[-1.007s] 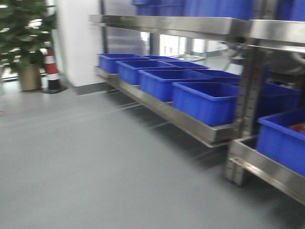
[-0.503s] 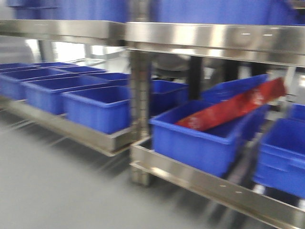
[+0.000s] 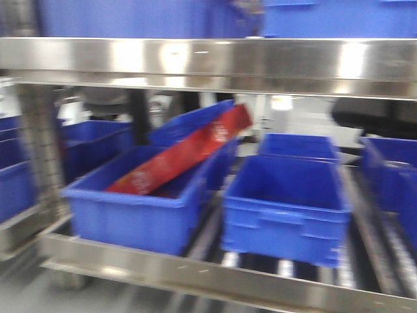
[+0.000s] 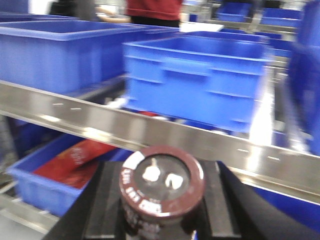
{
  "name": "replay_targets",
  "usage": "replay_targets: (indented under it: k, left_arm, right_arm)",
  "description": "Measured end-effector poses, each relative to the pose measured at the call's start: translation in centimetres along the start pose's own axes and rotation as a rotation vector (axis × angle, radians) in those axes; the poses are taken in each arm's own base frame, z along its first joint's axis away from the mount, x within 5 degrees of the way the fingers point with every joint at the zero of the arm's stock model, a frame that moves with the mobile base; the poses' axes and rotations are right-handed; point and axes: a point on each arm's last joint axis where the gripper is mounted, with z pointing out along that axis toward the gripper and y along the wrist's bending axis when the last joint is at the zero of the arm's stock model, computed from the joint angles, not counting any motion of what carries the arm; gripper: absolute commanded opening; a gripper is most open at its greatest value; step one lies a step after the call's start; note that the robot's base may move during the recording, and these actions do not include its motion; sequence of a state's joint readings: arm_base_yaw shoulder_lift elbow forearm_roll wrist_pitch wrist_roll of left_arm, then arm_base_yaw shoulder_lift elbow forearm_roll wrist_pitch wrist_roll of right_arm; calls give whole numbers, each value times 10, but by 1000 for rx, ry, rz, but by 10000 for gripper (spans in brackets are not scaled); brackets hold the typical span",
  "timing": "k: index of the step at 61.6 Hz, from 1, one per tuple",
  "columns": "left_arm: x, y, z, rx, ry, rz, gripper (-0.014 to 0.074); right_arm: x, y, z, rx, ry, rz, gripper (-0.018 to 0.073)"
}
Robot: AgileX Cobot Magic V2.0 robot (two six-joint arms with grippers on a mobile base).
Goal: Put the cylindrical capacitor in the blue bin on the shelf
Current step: 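Drive the base up to the steel shelf of blue bins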
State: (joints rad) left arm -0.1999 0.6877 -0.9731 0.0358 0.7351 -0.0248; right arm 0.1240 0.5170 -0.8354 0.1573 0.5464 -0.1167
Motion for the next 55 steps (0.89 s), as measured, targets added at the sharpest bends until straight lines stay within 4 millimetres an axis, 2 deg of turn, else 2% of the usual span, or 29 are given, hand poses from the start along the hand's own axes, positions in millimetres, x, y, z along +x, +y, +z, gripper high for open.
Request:
replay_targets:
  k: [55]
  left_arm:
    - [0, 0, 0, 0, 0, 0, -111]
  right_arm:
    - [0, 0, 0, 0, 0, 0, -162]
